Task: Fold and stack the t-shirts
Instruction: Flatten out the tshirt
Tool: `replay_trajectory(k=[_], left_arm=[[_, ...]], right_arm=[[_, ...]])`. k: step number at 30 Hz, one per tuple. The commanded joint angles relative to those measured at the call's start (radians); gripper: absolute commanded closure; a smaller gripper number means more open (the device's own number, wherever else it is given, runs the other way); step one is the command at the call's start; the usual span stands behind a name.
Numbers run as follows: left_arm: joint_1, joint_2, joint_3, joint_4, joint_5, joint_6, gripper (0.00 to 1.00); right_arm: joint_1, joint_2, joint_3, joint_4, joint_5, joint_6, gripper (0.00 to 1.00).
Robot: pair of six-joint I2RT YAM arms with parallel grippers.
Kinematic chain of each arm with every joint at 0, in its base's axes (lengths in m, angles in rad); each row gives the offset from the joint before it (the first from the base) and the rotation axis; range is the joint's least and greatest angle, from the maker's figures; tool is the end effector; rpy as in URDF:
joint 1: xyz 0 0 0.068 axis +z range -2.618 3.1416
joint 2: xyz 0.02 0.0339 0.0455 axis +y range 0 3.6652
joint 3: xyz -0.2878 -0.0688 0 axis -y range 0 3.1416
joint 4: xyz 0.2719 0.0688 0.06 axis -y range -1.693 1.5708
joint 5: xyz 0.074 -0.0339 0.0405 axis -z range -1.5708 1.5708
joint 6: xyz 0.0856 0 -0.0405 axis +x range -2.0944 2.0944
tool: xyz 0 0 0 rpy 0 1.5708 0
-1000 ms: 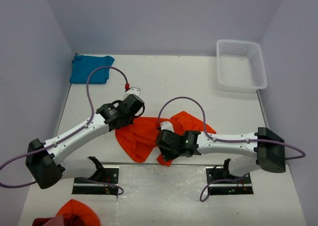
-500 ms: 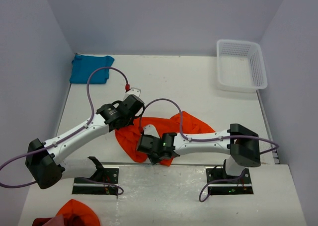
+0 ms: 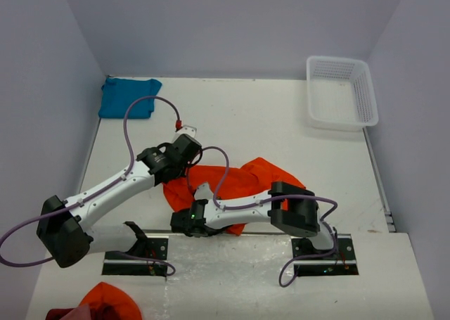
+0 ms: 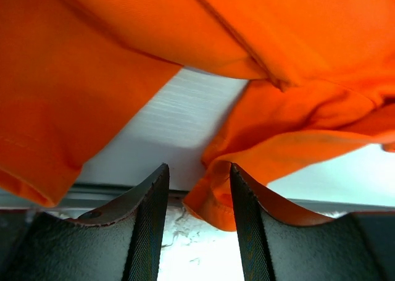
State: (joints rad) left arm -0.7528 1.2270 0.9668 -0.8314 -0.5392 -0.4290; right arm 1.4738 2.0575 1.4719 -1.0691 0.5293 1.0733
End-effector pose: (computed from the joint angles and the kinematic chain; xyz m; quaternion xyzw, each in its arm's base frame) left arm 0.2265 -0.1519 0.2416 0.0886 0.9343 0.0874 0.3341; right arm 0.0819 0.3959 0.1202 -0.2026 0.9429 -0.1152 0.2380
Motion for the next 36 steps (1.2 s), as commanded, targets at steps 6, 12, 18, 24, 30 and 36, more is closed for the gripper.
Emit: replay_trajectory(k=[6, 12, 18, 24, 30, 36], left_arm=[[0.027, -0.023, -0.002, 0.091, 0.033, 0.015, 1.0], [0.027, -0.05, -0.013, 0.086, 0.036, 0.013, 1.0], [0.027, -0.069, -0.019, 0.077, 0.033, 0.016, 1.0], [0.027, -0.063, -0.016, 0.081, 0.047, 0.018, 1.0], [0.026, -0.057, -0.014, 0.081, 0.048, 0.019, 1.0], [0.027, -0.055, -0.019, 0.081, 0.047, 0.019, 1.0]], right_arm=[[0.04, 0.027, 0.136, -0.253, 0.12, 0.168, 0.54], [0.051, 0.049, 0.154, -0.255, 0.092, 0.166, 0.57], [0.056, 0.052, 0.148, -0.227, 0.078, 0.152, 0.59], [0.054, 0.058, 0.136, -0.178, 0.06, 0.131, 0.6], [0.049, 0.061, 0.119, -0.137, 0.051, 0.106, 0.74], [0.043, 0.056, 0.1, -0.132, 0.054, 0.108, 0.75]])
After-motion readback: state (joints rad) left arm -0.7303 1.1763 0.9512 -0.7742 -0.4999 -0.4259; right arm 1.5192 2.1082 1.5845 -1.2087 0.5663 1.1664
